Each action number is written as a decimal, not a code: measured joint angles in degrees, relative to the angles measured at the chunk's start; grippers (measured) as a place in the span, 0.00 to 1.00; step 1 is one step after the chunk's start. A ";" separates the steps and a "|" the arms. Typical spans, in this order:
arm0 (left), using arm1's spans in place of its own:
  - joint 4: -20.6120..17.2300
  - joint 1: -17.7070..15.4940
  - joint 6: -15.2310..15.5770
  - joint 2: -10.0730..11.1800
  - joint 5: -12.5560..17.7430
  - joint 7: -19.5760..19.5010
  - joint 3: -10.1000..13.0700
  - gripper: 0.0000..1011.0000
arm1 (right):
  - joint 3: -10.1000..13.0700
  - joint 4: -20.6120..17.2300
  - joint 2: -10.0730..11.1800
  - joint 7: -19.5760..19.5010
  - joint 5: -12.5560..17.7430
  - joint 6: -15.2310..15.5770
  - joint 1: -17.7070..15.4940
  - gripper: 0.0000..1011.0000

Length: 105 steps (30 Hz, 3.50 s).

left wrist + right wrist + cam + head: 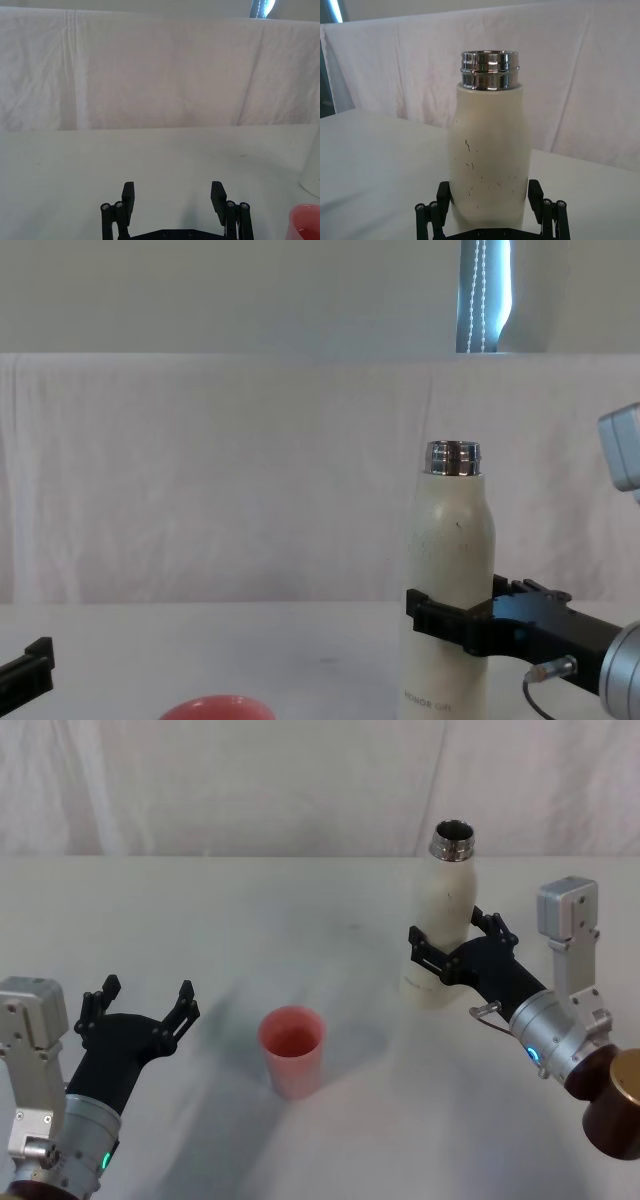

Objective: Grasp the thermos with one hand and pour water into the cup lid.

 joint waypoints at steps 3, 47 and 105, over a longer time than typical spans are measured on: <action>0.00 0.00 0.00 0.00 0.00 0.00 0.00 0.99 | 0.15 -1.25 0.34 -0.10 0.10 0.19 -0.76 0.99; 0.00 0.00 0.00 0.00 0.00 0.00 0.00 0.99 | 5.40 -18.02 1.25 -8.13 -6.67 -2.41 -18.12 0.99; 0.00 0.00 0.00 0.00 0.00 0.00 0.00 0.99 | 5.30 -14.63 -3.46 -7.72 -9.94 -5.66 -20.29 0.99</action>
